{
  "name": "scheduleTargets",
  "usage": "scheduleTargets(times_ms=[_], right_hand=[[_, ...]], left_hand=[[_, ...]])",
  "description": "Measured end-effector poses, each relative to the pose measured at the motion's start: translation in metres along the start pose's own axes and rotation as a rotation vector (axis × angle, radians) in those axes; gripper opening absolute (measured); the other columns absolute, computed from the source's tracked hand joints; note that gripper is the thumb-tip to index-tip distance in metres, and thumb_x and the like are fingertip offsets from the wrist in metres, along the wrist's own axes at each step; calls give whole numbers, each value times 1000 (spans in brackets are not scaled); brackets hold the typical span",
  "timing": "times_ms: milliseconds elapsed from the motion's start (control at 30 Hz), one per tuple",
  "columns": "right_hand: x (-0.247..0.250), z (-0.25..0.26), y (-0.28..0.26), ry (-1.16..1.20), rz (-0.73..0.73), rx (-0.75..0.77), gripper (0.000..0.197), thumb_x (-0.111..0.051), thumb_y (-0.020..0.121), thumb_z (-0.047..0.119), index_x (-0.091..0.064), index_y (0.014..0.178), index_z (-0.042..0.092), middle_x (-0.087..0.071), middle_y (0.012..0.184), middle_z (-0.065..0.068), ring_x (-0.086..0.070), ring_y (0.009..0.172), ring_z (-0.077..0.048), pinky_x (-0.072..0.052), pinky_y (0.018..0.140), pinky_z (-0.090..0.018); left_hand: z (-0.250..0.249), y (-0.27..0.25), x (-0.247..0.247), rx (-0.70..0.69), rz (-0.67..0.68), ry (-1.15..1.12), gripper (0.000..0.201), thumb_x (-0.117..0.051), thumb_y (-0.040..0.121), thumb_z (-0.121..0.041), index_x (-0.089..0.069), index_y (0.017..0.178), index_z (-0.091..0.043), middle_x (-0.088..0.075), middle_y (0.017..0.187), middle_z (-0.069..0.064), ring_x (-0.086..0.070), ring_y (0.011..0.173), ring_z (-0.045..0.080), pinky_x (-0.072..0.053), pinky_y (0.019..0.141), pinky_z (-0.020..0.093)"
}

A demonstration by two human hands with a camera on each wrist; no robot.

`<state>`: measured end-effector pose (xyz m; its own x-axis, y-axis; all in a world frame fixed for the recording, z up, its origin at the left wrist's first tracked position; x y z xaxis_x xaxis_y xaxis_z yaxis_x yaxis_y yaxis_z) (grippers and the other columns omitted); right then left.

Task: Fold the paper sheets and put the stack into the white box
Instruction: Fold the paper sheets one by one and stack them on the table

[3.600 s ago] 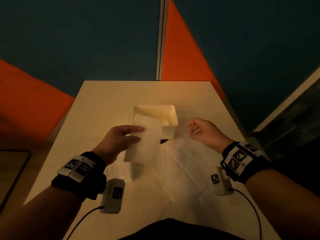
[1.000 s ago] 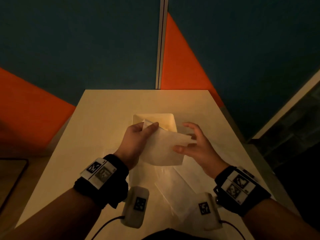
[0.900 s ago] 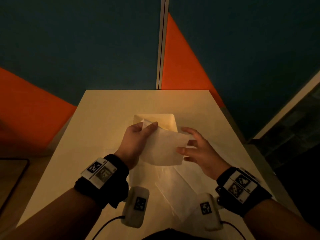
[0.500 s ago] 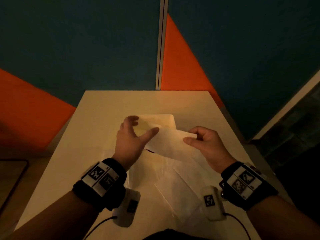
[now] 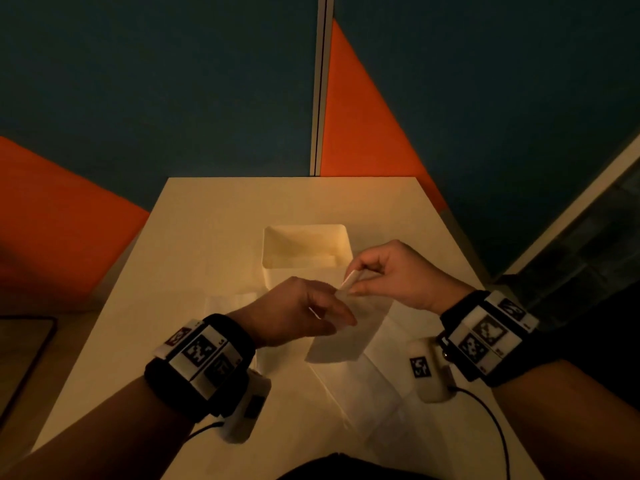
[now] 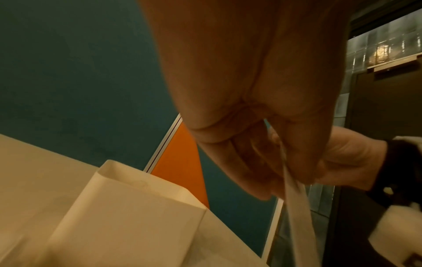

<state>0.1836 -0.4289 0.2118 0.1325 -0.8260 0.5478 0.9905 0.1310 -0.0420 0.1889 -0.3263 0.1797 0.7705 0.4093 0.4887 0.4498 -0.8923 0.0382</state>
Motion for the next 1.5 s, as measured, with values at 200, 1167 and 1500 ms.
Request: scheduleTargets(times_ms=[200,1167,1500], right_hand=[[20,-43,-6,245,-316,-112,18,-67,82,1,-65,98,9,-67,93,-6,-61,88,-13,-51,84,-28],[-23,-212,-74,-361,-140,-702,51,-85,60,32,-50,95,21,-59,98,2,-59,96,-21,-51,82,-35],[13,-156,-56,-246,-317,-474,13,-69,79,13,-61,71,8,-61,72,-5,-56,71,-18,-40,61,-21]], left_hand=[[42,-25,32,280,-336,-314,30,-64,80,9,-73,93,-16,-70,95,-7,-63,82,14,-53,75,23],[165,-123,64,713,-272,253,35,-66,80,1,-61,89,-32,-53,110,-5,-51,91,14,-37,83,20],[156,-116,67,760,-269,663,51,-73,74,-44,-57,121,-33,-22,147,5,-30,127,31,-36,105,42]])
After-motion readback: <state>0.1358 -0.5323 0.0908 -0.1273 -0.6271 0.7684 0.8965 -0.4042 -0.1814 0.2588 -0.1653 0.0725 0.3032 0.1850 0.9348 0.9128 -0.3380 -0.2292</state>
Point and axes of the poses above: each hand's wrist, its own y-axis towards the middle knuckle, its own x-axis out of the back of the hand, z = x × y, the point moved 9 cm from there along y, towards the middle knuckle
